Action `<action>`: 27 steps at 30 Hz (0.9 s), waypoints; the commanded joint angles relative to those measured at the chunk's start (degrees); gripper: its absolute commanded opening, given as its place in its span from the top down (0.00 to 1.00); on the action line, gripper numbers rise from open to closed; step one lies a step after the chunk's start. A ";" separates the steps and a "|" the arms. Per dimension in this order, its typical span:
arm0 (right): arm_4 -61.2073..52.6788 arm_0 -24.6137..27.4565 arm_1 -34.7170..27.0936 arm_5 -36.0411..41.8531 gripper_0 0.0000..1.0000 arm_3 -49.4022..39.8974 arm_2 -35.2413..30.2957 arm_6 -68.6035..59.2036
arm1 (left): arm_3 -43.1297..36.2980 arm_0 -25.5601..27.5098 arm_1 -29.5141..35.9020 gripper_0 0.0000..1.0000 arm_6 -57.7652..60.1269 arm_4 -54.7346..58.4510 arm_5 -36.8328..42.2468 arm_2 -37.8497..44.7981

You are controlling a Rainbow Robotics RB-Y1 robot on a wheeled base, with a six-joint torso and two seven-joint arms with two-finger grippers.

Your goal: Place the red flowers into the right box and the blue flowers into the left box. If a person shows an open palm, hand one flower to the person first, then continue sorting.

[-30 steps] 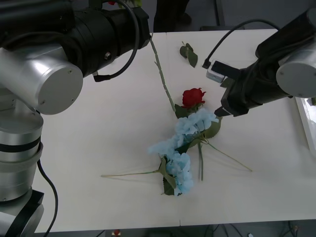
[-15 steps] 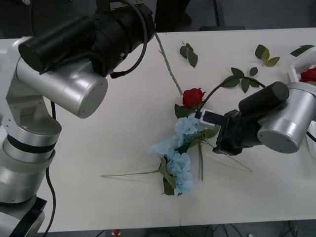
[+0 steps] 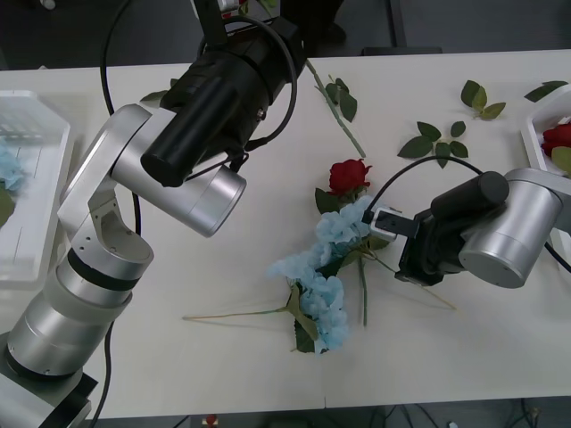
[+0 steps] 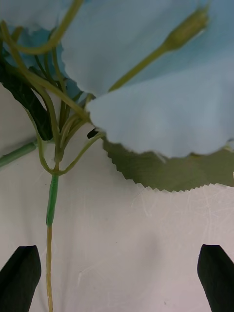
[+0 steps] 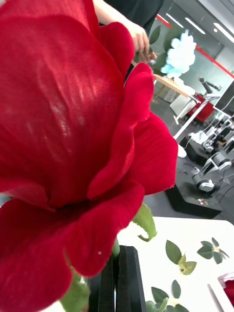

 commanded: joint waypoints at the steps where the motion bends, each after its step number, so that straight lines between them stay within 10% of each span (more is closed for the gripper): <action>1: -0.52 0.25 0.01 -1.27 0.07 -0.70 0.06 -2.11 | -0.92 1.06 -1.39 1.00 3.29 -1.20 -0.96 -1.40; 15: -32.07 -1.25 1.24 8.05 0.06 2.55 -26.83 1.67 | -0.92 0.97 -1.83 1.00 3.46 -3.92 -3.95 -3.77; 27: -45.34 -14.17 5.55 14.47 0.06 16.61 -29.64 9.93 | -0.92 1.06 -2.27 1.00 3.46 -4.89 -3.95 -3.77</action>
